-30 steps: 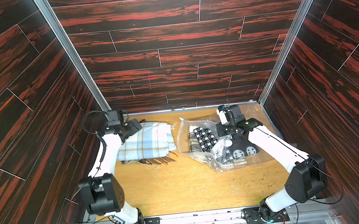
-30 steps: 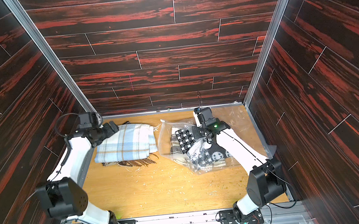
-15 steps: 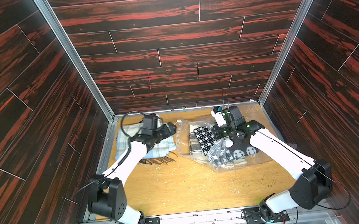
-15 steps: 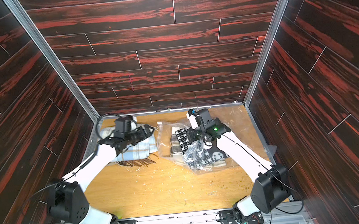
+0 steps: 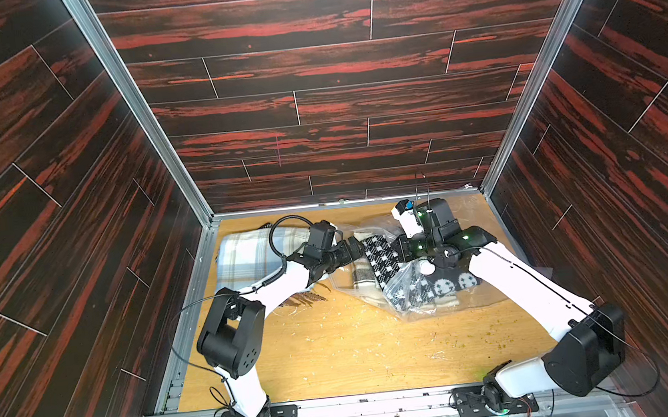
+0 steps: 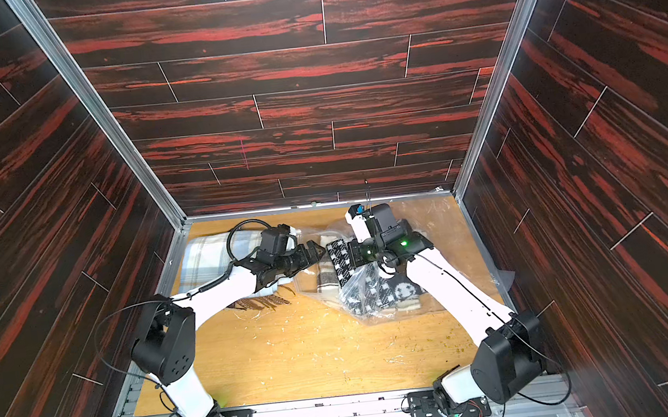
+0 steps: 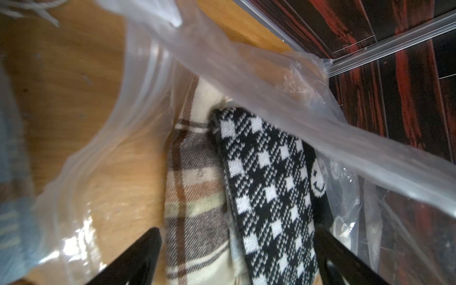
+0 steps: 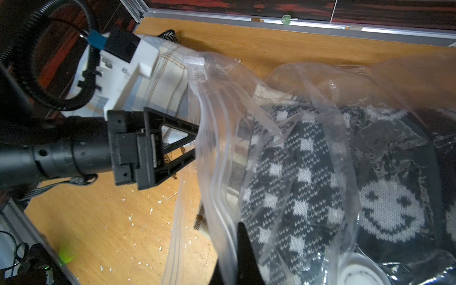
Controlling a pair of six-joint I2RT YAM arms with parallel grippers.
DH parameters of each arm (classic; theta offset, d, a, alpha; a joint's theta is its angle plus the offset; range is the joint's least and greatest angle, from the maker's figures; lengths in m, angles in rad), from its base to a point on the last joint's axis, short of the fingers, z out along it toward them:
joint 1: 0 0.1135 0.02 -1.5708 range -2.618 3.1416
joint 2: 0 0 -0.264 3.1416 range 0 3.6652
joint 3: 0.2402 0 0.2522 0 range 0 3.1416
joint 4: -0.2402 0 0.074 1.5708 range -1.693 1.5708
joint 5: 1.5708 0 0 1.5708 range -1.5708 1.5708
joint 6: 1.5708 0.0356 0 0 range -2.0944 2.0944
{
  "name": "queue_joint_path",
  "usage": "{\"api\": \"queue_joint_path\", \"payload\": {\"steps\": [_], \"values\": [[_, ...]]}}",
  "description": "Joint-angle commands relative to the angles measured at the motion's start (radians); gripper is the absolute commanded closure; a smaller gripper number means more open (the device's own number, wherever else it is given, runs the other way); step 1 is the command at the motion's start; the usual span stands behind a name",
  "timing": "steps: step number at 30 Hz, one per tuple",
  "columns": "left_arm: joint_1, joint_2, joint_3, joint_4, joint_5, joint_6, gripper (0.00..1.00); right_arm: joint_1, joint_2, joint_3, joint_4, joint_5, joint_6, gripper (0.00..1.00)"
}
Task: Take the scarf out of the vacuum bag
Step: Take out the scarf from the vacuum bag.
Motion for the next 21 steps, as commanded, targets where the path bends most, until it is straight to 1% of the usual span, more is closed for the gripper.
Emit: {"api": "queue_joint_path", "payload": {"steps": [1, 10, 12, 18, 21], "values": [[-0.01, 0.017, 0.002, 0.065, 0.015, -0.024, 0.02, 0.004, -0.022, -0.016, -0.011, -0.013, 0.005, 1.0], [-0.019, 0.065, -0.008, 0.109, 0.046, -0.042, 0.03, 0.006, -0.029, -0.031, -0.016, -0.016, 0.02, 1.0], [-0.022, 0.077, -0.006, 0.121, 0.059, -0.049, 0.04, 0.006, -0.034, -0.036, -0.016, -0.015, 0.026, 1.0], [-0.05, 0.111, 0.008, 0.078, 0.057, -0.025, 0.07, 0.006, -0.04, -0.05, -0.015, -0.018, 0.03, 1.0], [-0.056, 0.137, 0.0, 0.11, 0.072, -0.036, 0.09, 0.006, -0.045, -0.043, -0.02, -0.014, 0.029, 1.0]]}}
